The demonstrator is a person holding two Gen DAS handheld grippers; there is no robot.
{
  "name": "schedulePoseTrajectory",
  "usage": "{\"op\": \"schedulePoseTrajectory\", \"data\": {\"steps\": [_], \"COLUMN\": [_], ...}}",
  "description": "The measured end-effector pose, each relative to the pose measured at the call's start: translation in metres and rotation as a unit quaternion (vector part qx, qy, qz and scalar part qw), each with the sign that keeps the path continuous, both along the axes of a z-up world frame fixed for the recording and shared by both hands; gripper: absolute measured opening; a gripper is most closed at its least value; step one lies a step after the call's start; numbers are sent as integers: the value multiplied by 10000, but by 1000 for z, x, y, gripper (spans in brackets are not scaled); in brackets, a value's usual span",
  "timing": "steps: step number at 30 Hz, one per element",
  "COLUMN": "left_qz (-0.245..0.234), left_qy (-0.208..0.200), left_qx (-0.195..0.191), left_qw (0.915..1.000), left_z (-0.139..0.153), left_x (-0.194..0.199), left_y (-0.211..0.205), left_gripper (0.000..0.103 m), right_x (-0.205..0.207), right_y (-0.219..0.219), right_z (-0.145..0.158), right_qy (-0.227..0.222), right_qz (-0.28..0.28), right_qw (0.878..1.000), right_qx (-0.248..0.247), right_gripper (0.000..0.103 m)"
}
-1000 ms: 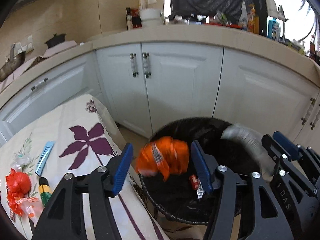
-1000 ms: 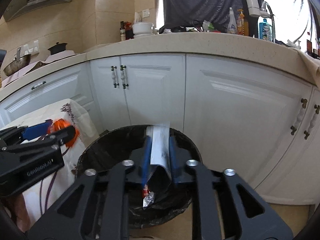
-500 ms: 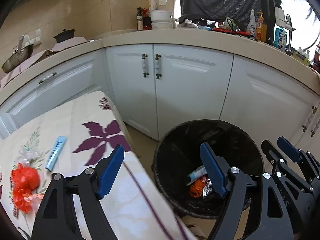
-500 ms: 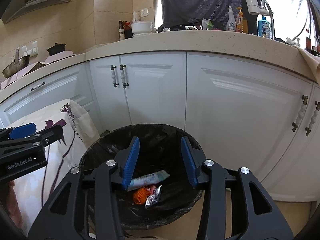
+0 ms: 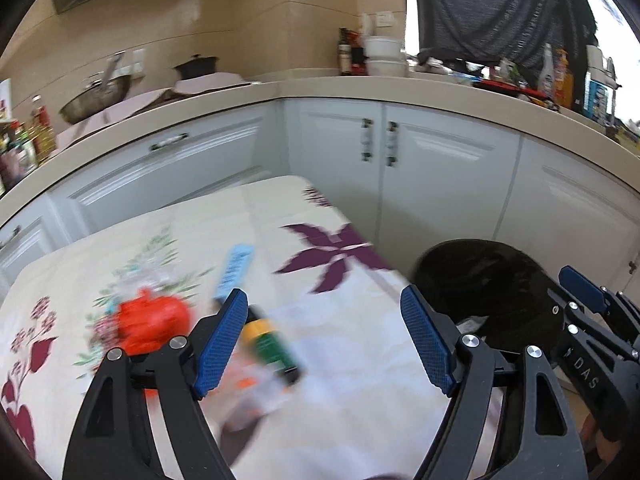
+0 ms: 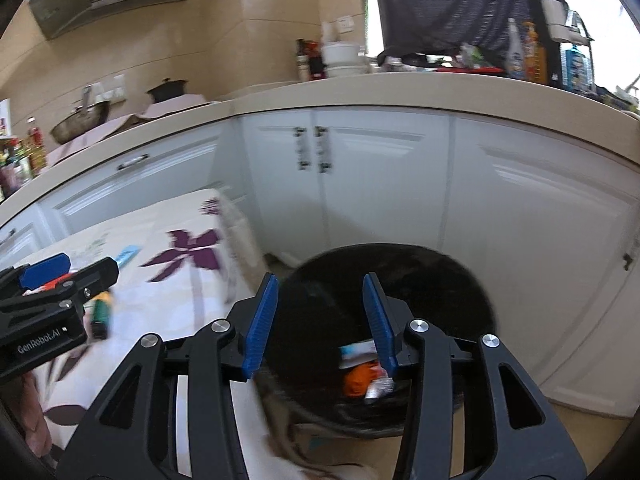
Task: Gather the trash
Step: 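Move both open grippers back over the remaining trash on the table, then grasp the clear orange-dotted plastic bag with the right gripper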
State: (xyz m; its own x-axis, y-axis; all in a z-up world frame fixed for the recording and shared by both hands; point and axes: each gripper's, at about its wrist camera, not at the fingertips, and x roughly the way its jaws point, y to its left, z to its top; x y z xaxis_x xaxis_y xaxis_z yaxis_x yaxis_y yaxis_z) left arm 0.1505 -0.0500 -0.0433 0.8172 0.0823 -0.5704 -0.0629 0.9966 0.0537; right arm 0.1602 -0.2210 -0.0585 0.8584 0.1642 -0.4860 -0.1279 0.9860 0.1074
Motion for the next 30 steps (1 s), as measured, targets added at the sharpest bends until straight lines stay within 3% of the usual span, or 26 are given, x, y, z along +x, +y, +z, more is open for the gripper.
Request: {"op": "schedulePoseTrajectory", "data": {"steps": [5,18,30], "left_qz": [467,1528,1894], "left_qy": [2,100,201], "left_qx": [1,-50,-173], "left_qw": [9989,9882,9815], "left_z": [0,-7,-15], "left_x": [-24,-65,-76], "left_y": [47,146,192], "left_gripper": [77,78,78], "right_x": [-11,-26,-23], "right_y": [40,139,189], "right_z": [6,13,6], "right_qy": [-12,109,413], "right_qz": [466,1544,1984], "right_qw": [9989,9879,9784], "right_qx": [36,-131,-412], "right_gripper": [49,49,51]}}
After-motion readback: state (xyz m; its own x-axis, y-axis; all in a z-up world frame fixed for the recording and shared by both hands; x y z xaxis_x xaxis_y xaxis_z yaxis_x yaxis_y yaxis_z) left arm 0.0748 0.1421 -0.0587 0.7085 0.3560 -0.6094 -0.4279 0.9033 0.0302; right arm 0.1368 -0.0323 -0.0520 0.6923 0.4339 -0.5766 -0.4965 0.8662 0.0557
